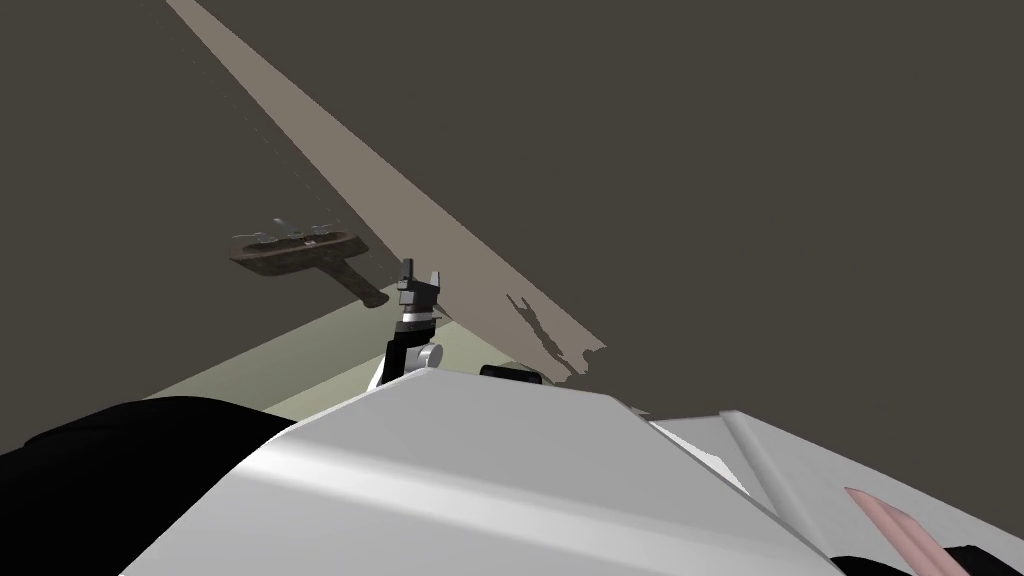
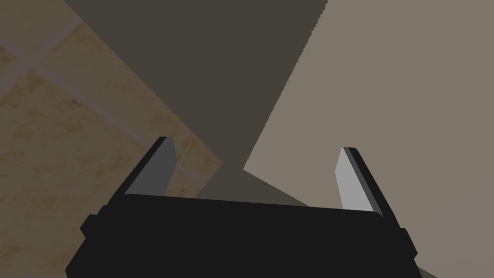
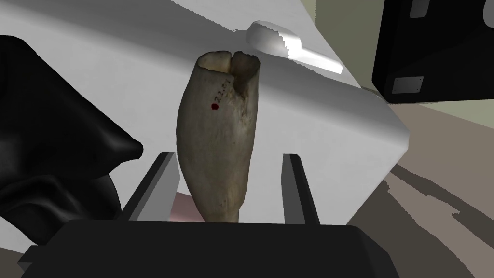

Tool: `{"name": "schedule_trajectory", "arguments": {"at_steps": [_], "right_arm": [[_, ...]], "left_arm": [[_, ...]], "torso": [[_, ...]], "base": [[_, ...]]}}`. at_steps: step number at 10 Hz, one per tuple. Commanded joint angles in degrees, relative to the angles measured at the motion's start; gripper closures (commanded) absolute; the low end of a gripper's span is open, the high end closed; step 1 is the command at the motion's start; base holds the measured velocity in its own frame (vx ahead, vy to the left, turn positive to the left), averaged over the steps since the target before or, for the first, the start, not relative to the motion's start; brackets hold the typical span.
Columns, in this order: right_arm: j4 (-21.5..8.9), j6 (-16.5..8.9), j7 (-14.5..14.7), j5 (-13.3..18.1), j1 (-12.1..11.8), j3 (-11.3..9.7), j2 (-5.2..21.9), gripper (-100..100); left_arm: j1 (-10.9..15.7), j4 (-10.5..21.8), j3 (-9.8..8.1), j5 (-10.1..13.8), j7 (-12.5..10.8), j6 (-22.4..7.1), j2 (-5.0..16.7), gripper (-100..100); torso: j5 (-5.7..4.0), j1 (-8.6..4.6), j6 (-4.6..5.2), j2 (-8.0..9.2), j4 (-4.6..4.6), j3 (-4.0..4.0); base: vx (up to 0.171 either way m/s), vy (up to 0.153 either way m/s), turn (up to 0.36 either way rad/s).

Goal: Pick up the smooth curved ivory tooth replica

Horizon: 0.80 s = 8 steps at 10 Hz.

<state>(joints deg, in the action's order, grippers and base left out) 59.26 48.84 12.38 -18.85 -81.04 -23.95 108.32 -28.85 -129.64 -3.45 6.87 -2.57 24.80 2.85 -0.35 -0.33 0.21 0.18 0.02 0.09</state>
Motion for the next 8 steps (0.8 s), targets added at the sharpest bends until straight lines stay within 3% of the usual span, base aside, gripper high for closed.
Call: {"name": "schedule_trajectory", "arguments": {"at_steps": [1, 4, 5, 6, 8], "right_arm": [[0.0, 0.0, 0.0, 0.0, 0.0, 0.0, 0.0, 100], [-0.1, 0.0, 0.0, 0.0, 0.0, 0.0, 0.0, 100], [-0.1, 0.0, 0.0, 0.0, 0.0, 0.0, 0.0, 0], [1.8, -0.7, -0.6, 0.2, 2.0, -0.7, 2.8, 100], [1.8, -0.7, -0.6, 2.4, 2.0, -0.7, 2.8, 100]], "left_arm": [[0.0, 0.0, 0.00, 0.0, 0.0, 0.0, 0.0, 0], [0.0, 0.0, 0.00, 0.0, 0.0, 0.0, 0.0, 0], [0.0, 0.0, 0.00, 0.0, 0.0, 0.0, 0.0, 0], [0.0, 0.0, 0.00, 0.0, 0.0, 0.0, 0.0, 0], [0.0, 0.0, 0.00, 0.0, 0.0, 0.0, 0.0, 0]], "torso": [[0.00, 0.00, 0.00, 0.00, 0.00, 0.00], [-0.18, -0.13, 0.01, 0.02, 0.02, 0.02], [-0.18, -0.14, 0.01, 0.02, 0.02, 0.02], [-0.18, -0.15, 0.01, 0.03, 0.02, 0.02], [-0.36, -0.31, 0.17, 0.09, 0.01, 0.05]], "base": [[-0.001, -0.007, 0.000], [0.000, 0.000, 0.000], [0.000, 0.000, 0.000], [0.013, -0.018, -0.267], [0.010, -0.012, -0.077]]}}
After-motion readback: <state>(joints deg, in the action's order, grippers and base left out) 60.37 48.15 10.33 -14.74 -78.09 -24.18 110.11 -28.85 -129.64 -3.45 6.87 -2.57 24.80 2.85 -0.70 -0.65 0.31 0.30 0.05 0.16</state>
